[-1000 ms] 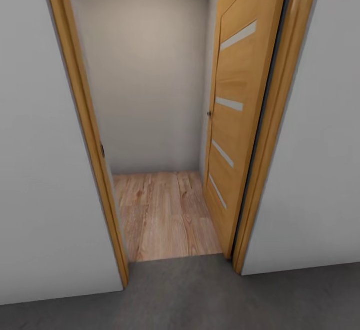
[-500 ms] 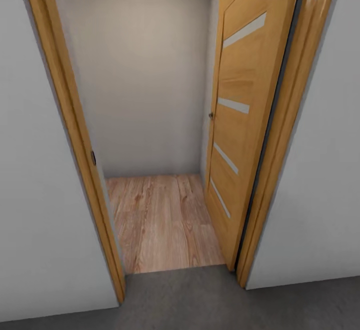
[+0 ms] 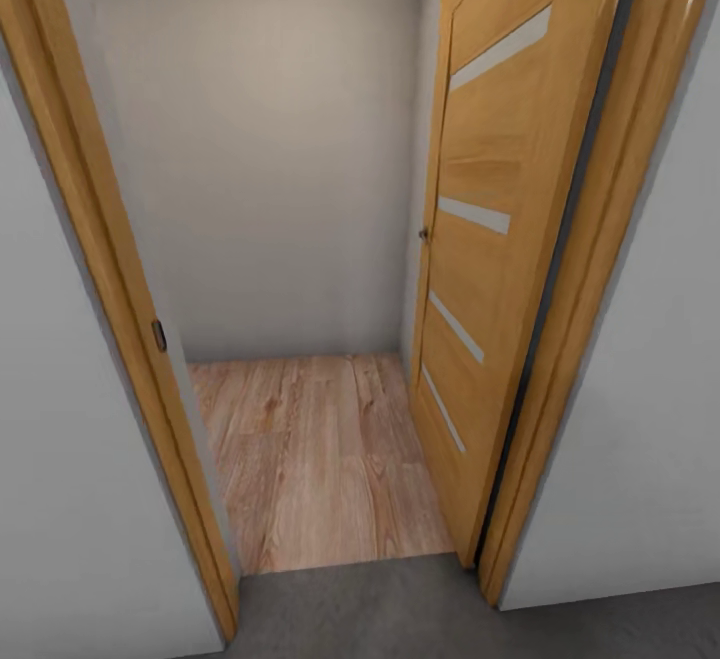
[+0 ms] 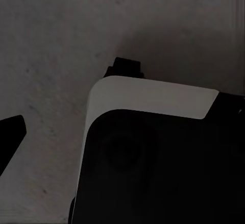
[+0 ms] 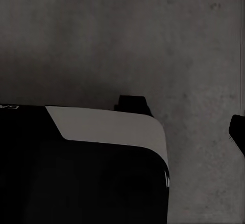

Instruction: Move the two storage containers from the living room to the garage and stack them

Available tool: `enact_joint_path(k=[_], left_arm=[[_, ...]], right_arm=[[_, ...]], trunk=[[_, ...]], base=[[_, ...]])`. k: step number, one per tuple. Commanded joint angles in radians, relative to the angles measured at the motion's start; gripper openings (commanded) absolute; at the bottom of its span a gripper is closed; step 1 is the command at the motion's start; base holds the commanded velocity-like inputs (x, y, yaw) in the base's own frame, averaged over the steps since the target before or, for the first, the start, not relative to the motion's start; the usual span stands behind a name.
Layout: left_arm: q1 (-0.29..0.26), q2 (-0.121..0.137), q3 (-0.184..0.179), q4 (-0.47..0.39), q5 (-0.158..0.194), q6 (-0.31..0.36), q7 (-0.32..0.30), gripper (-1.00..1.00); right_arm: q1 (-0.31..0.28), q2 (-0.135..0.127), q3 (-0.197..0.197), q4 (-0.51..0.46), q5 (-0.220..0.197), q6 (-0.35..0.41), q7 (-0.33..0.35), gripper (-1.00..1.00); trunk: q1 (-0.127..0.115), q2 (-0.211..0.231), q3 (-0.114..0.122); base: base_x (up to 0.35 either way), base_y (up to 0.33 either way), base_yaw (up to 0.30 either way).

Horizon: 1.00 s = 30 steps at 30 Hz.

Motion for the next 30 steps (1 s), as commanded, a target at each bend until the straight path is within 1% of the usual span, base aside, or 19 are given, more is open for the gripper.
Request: enact_joint_path(k=[1, 12, 16, 24, 30], left_arm=[[-0.001, 0.000, 0.000, -0.001, 0.007, 0.004, 0.002, 1.00], [-0.001, 0.002, 0.000, -0.001, 0.008, 0.004, 0.002, 1.00], [-0.001, 0.002, 0.000, -0.001, 0.008, 0.004, 0.002, 1.00], [-0.001, 0.002, 0.000, -0.001, 0.010, 0.004, 0.002, 1.00], [-0.001, 0.003, 0.000, -0.001, 0.009, 0.004, 0.002, 1.00]], right_arm=[[-0.001, 0.001, 0.008, 0.003, -0.009, -0.005, -0.001, 1.00], [-0.001, 0.000, 0.008, 0.003, -0.010, -0.004, -0.001, 1.00], [-0.001, -0.002, 0.008, 0.003, -0.010, -0.006, -0.001, 1.00], [-0.001, -0.007, 0.008, 0.003, -0.009, -0.006, -0.001, 1.00], [-0.001, -0.008, 0.008, 0.003, -0.009, -0.006, -0.001, 1.00]], trunk=[[0.000, 0.000, -0.001], [0.000, 0.000, -0.001], [0.000, 0.000, -0.001], [0.000, 0.000, -0.001], [0.000, 0.000, -0.001]], base=[[0.240, -0.143, 0.000], [0.245, -0.167, 0.000], [0.177, -0.038, 0.167], [0.022, -0.004, 0.259], [0.240, 0.000, 0.064]])
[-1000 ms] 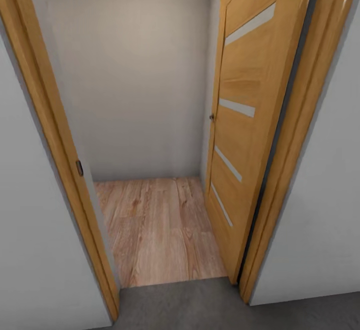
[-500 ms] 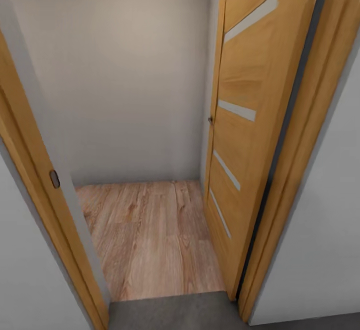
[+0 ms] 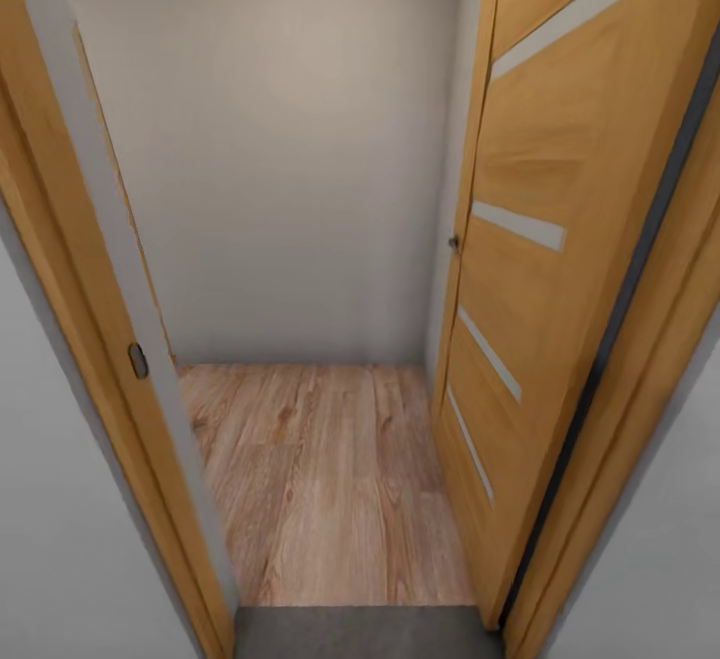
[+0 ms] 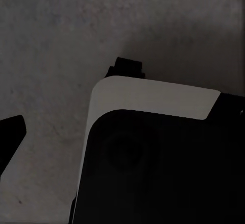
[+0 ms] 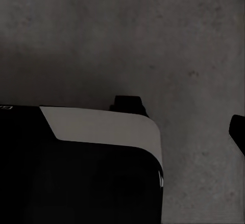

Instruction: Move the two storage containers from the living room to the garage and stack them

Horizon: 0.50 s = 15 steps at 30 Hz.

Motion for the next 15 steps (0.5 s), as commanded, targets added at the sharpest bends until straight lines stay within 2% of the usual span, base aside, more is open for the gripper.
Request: enact_joint_path(k=[1, 15], left_arm=[[-0.001, 0.000, 0.000, 0.000, 0.006, 0.003, 0.002, 1.00], [-0.001, 0.000, 0.000, 0.000, 0.005, 0.003, 0.003, 1.00]], right_arm=[[-0.001, 0.001, 0.008, 0.003, -0.009, -0.005, -0.001, 1.00], [-0.001, 0.000, 0.008, 0.003, -0.009, -0.005, -0.001, 1.00]], trunk=[[0.000, 0.000, -0.001], [0.000, 0.000, -0.001]], base=[[0.308, 0.000, 0.011], [0.312, 0.000, 0.002]])
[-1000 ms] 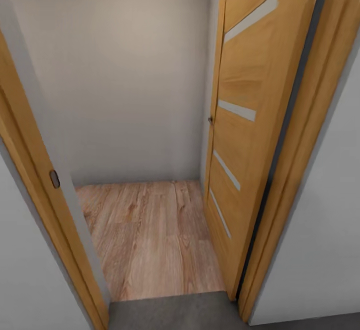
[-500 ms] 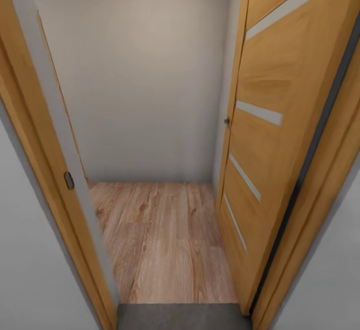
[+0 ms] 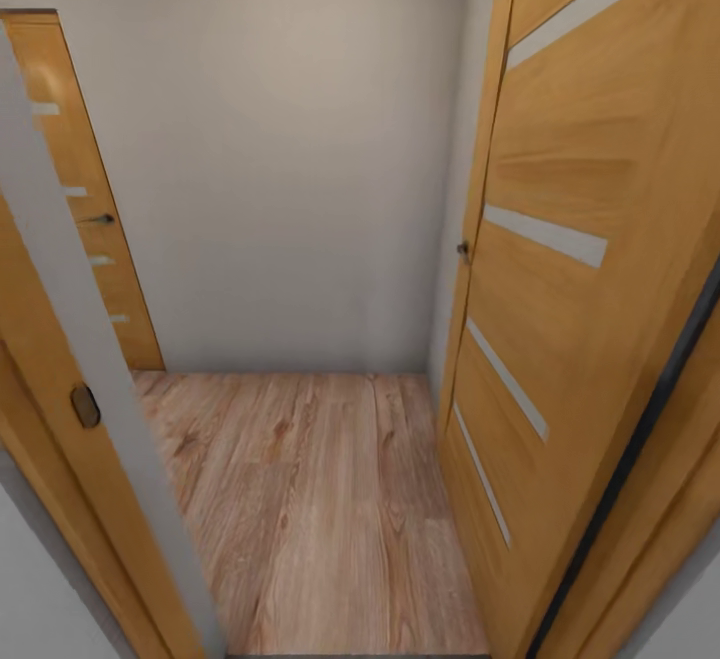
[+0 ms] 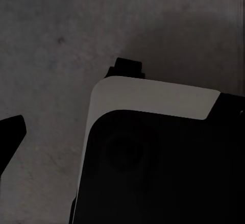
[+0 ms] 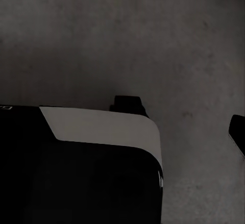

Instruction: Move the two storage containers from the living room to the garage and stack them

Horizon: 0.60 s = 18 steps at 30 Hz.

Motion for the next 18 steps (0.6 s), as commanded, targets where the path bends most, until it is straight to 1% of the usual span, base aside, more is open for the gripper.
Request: enact_joint_path(k=[1, 18], left_arm=[[-0.001, 0.000, 0.000, 0.000, 0.007, 0.004, 0.002, 1.00], [-0.001, 0.000, 0.000, 0.000, 0.007, 0.004, 0.002, 1.00]], right_arm=[[-0.001, 0.001, 0.008, 0.003, -0.009, -0.005, -0.001, 1.00], [-0.001, 0.001, 0.008, 0.003, -0.010, -0.005, -0.001, 1.00]], trunk=[[0.000, 0.000, -0.001], [0.000, 0.000, -0.001]], base=[[0.288, 0.000, 0.000], [0.255, 0.000, 0.000]])
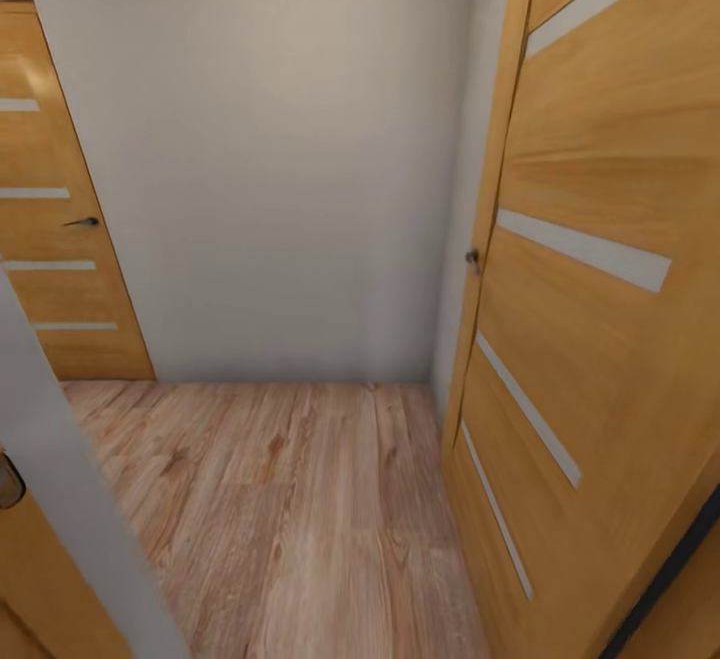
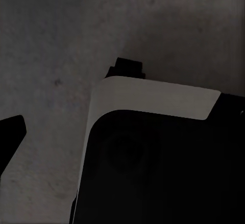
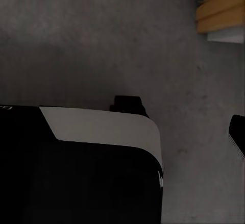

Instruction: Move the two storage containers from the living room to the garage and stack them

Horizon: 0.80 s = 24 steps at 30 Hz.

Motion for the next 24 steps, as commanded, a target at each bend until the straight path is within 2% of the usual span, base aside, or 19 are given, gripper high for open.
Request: enact_joint_path(k=[1, 24], left_arm=[[-0.001, 0.000, 0.000, 0.000, 0.007, 0.004, 0.002, 1.00], [-0.001, 0.000, 0.000, 0.000, 0.007, 0.004, 0.002, 1.00]], right_arm=[[-0.001, 0.001, 0.008, 0.003, -0.009, -0.005, -0.001, 1.00], [-0.001, 0.001, 0.008, 0.003, -0.009, -0.005, -0.001, 1.00]], trunk=[[0.000, 0.000, -0.001], [0.000, 0.000, -0.001]], base=[[0.247, 0.000, 0.000], [0.242, 0.000, 0.000]])
